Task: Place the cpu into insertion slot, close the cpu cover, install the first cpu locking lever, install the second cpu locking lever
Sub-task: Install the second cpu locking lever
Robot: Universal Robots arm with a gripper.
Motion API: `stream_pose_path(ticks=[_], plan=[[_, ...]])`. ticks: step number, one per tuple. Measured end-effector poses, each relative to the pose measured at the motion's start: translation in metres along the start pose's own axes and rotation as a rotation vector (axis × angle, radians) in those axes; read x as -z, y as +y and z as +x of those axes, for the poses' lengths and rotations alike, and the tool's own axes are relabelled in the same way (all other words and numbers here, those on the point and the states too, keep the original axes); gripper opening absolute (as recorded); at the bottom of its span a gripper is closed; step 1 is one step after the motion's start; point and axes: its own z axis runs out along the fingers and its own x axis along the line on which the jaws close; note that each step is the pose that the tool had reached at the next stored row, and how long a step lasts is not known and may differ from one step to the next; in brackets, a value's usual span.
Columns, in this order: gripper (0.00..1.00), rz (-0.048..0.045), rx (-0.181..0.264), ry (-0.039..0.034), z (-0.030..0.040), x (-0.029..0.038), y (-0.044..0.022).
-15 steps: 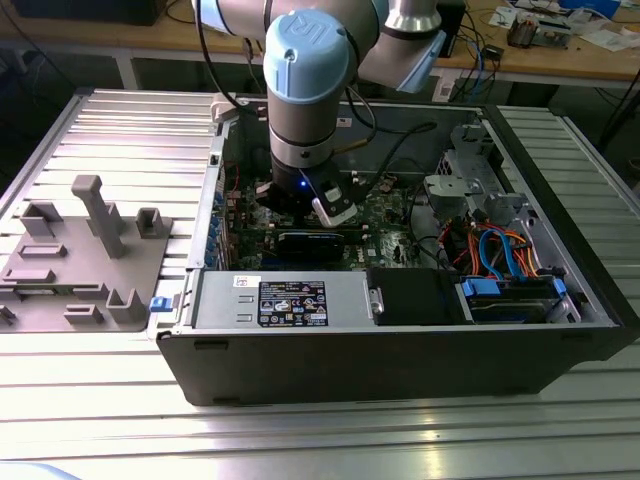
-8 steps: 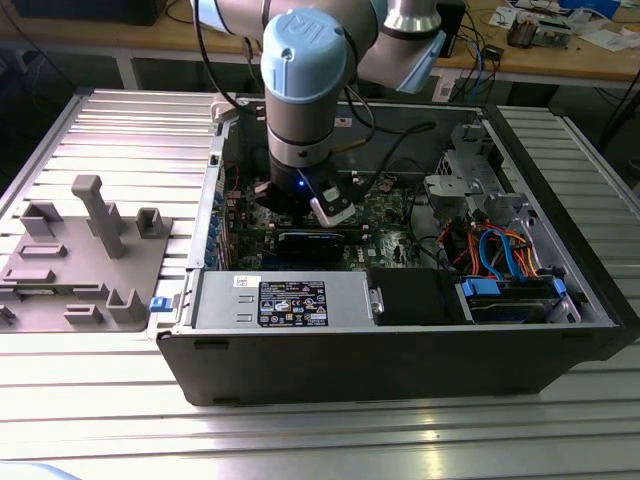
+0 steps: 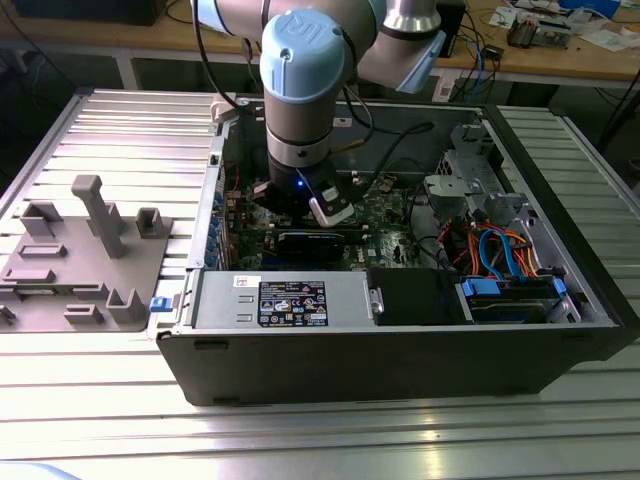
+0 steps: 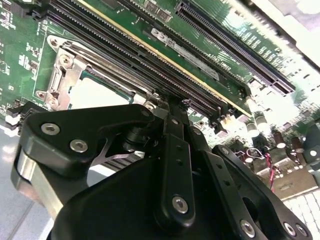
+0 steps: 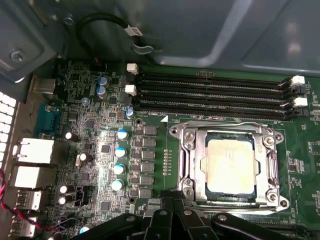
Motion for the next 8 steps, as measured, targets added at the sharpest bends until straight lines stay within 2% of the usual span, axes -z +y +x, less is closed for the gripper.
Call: stream_pose_path(ticks=[5,8], plan=[[0.11,-0.0008,0.000,-0.0006,0.0000,-0.0002,0.0000],[0.11,-0.0008,0.000,-0.0008,-0.0001,0.0035,-0.0002]])
